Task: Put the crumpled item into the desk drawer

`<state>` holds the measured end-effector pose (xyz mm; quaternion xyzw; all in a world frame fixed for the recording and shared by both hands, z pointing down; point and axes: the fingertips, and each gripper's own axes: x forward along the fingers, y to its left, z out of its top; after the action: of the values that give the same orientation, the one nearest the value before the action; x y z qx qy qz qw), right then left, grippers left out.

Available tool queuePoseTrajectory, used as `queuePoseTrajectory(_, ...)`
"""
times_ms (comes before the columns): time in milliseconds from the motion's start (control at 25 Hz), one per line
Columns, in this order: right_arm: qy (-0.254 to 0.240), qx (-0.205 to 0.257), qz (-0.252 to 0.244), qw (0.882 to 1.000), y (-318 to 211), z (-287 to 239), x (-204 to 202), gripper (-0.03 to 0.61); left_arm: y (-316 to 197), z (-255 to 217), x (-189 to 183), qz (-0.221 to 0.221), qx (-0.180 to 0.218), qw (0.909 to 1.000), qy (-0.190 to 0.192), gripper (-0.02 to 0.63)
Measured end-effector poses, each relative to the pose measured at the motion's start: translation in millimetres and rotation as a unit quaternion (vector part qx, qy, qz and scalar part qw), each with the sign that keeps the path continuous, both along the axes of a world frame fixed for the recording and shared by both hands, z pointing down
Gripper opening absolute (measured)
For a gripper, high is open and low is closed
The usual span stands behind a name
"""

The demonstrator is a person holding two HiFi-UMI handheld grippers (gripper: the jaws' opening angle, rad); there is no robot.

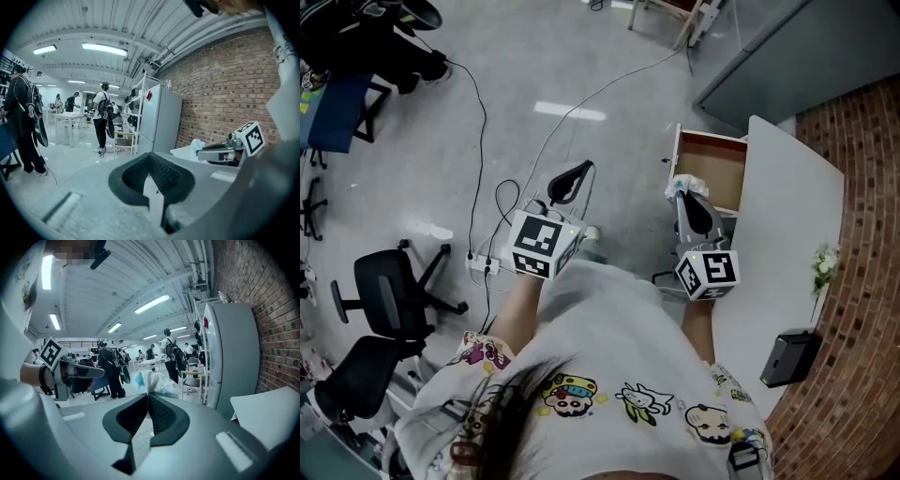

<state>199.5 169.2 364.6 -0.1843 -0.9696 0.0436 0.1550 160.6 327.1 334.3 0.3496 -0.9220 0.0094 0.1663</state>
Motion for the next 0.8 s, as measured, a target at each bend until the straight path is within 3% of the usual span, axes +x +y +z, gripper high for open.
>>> queuePoseTrajectory(480, 0.023, -0.004, 0.045, 0.999, -12, 26, -62, 0.018, 8, 25, -61, 0.018, -0.012, 0.9996, 0.02, -0.003)
queuePoseTrajectory(800, 0.028, -0.004, 0.066, 0.997, -41, 35, -147, 0.018, -16, 27, -156, 0.035, -0.019, 0.9992, 0.011, -0.003)
